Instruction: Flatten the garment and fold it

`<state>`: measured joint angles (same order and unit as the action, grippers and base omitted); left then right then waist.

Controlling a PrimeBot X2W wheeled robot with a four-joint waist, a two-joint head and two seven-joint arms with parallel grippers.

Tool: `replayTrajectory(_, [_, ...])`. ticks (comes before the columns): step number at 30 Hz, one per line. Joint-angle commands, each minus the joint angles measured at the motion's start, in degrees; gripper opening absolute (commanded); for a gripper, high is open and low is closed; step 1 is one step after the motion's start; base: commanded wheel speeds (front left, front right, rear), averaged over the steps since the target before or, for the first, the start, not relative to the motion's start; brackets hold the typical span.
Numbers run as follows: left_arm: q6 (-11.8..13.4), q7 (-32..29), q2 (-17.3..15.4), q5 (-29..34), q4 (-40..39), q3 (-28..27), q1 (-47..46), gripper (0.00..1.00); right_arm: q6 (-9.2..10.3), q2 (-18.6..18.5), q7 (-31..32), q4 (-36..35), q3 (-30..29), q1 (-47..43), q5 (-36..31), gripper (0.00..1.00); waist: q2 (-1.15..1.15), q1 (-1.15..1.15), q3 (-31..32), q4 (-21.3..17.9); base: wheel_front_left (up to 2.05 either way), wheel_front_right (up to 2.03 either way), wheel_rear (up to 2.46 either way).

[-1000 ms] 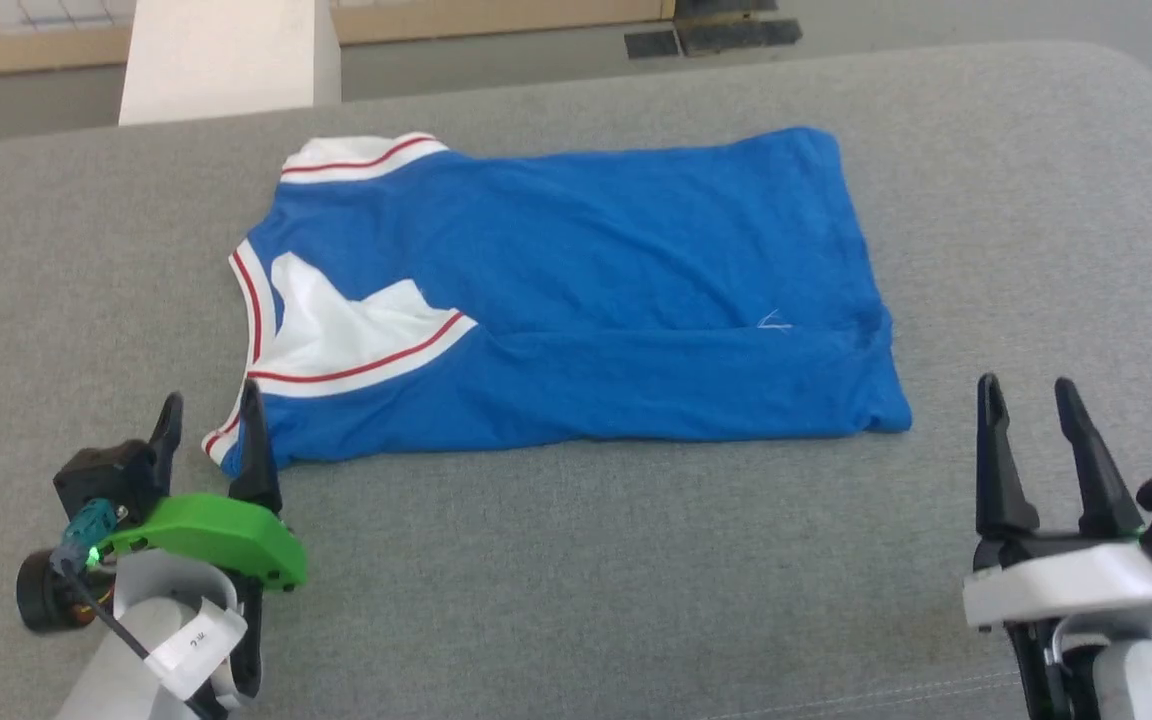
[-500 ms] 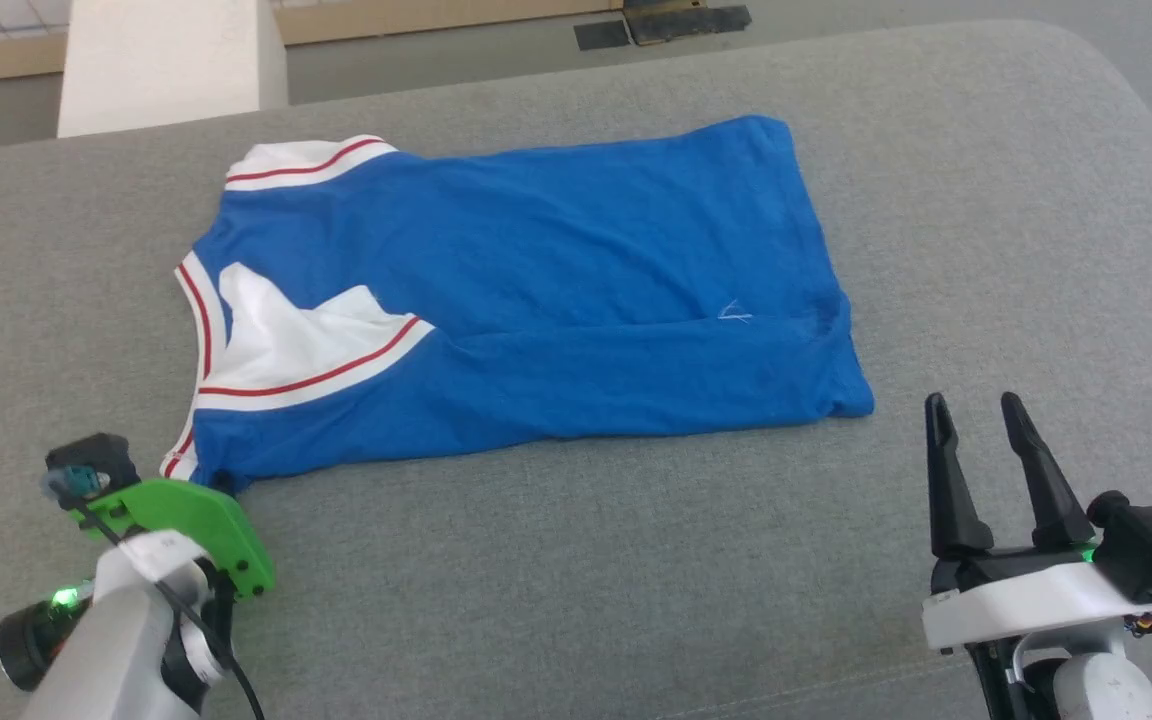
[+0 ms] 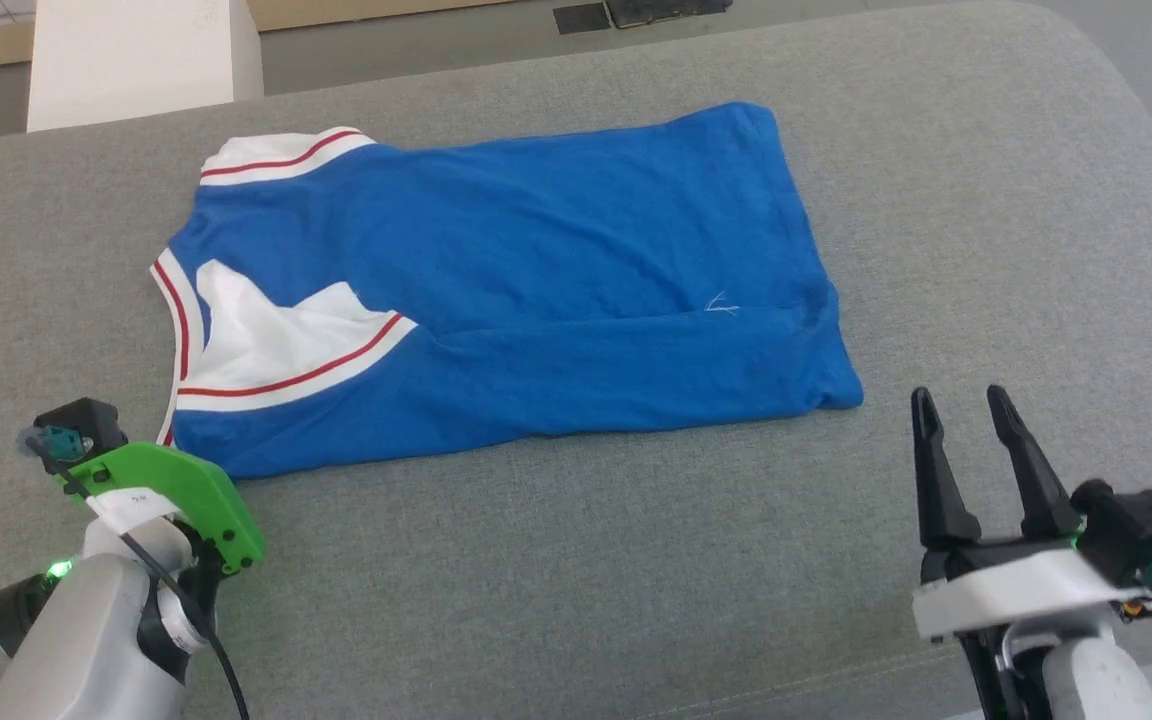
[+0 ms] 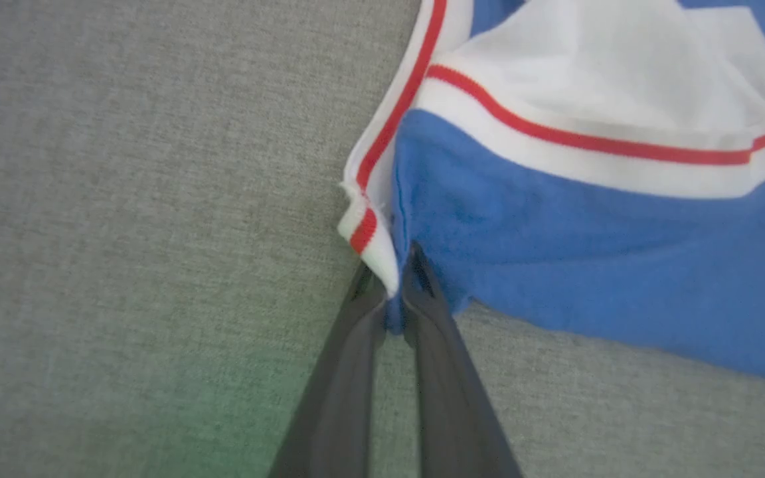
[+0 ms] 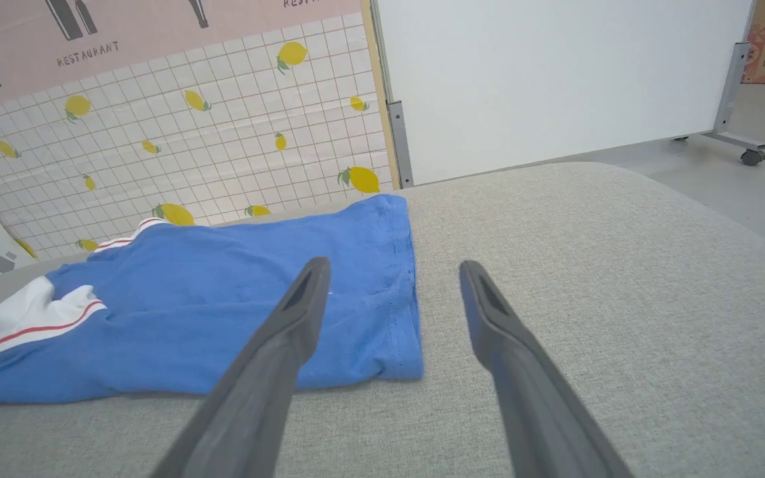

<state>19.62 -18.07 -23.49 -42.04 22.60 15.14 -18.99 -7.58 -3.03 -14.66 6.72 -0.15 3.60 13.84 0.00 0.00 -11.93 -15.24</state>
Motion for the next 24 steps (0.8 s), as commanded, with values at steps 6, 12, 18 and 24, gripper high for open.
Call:
replayTrajectory(6, [-1.0, 0.5, 1.1, -0.5, -0.4, 1.1, 0.7, 0.00, 0.09, 0.1, 4.5, 6.8, -2.7, 8.3, -0.5, 1.00, 0.00, 0.00, -0.5, 0.9, 0.00, 0.00, 0.00])
replayTrajectory(12, [-2.0, 0.5, 1.1, 0.1, -1.1, 2.4, -0.6, 0.00, 0.09, 0.1, 19.2, 17.7, -3.4, 17.2, -1.2, 1.00, 0.00, 0.00, -1.3, 2.6, 0.00, 0.00, 0.00])
replayTrajectory(18, [-2.8, 0.9, 1.1, 0.3, -1.4, 2.9, -1.7, 0.00, 0.09, 0.1, 34.4, 26.2, -5.7, 23.9, -4.6, 1.00, 0.00, 0.00, -2.3, 3.9, 0.00, 0.00, 0.00])
replayTrajectory(24, [-3.5, 1.6, 1.2, 0.3, -1.6, 3.2, -2.2, 0.00, 0.09, 0.1, 45.3, 29.8, -5.7, 27.2, -6.6, 1.00, 0.00, 0.00, -3.5, 4.6, 0.00, 0.00, 0.00])
